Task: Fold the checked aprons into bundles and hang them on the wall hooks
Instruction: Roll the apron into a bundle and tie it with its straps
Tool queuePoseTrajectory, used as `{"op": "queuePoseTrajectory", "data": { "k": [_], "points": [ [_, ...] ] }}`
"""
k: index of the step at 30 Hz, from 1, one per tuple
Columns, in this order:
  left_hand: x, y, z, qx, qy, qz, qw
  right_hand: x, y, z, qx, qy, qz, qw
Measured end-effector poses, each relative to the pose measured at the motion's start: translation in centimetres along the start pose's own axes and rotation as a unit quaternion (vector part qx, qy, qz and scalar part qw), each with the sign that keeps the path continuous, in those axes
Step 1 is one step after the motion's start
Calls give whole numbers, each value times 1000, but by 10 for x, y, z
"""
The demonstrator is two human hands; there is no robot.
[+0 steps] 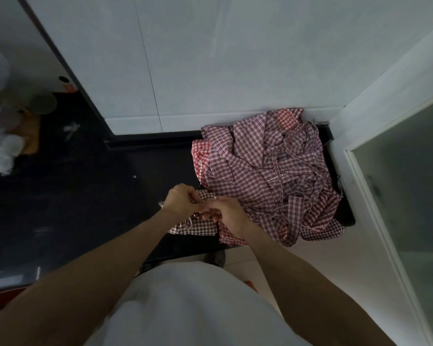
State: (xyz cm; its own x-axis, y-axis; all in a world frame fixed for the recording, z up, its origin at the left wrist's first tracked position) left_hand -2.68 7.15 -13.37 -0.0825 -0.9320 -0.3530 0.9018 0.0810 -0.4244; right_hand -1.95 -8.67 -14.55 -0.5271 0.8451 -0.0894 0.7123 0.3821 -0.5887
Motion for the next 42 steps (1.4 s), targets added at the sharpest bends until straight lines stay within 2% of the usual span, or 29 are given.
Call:
{"op": "queuePoseTrajectory", "data": {
  "k": [4, 10, 14, 17, 20, 23, 26, 28, 34, 37, 42],
  "points": [
    [-1, 1, -6, 31, -4, 13, 999, 2, 3, 3, 4, 2, 27, 1000],
    [-9, -7, -1, 86, 13, -99, 991, -1, 8, 8, 49, 34, 102, 993],
    [-5, -11, 2, 125, 28, -68, 989, 2, 11, 6, 60, 31, 106, 992],
    [0, -12, 3, 102, -7, -52, 993, 3, 11, 6, 66, 31, 115, 991],
    [2, -8, -1, 24, -60, -57, 996, 6, 12, 7, 72, 10, 127, 989],
    [4, -4, 0, 28, -8, -59, 998, 11, 13, 5, 76, -2, 130, 989],
    [13, -8, 2, 63, 115, -117, 984, 14, 14, 4, 96, -15, 126, 987],
    [14, -9, -1, 86, 153, -128, 976, 14, 16, 5, 106, -15, 131, 986],
    [0, -7, -1, 85, 127, -167, 974, 13, 23, 1, 116, -36, 162, 979],
    [-3, -4, -3, 86, 128, -148, 977, 12, 25, -3, 117, -43, 167, 978],
    [-1, -6, -8, 185, 161, -94, 965, 11, 25, -3, 126, -44, 174, 976]
  ]
}}
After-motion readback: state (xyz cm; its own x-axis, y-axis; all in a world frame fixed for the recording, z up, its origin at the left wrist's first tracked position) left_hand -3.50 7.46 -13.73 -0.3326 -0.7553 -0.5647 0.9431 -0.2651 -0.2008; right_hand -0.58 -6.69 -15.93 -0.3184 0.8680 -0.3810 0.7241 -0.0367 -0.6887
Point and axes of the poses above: each hand's wrist, its own y-axis towards the middle knuckle, its own x-axis out of the palm, z = x × y, the point moved 3 cm from there along y, towards the middle knuckle, and after that the axes turned 12 degrees about -y, right-handed, at the moved point
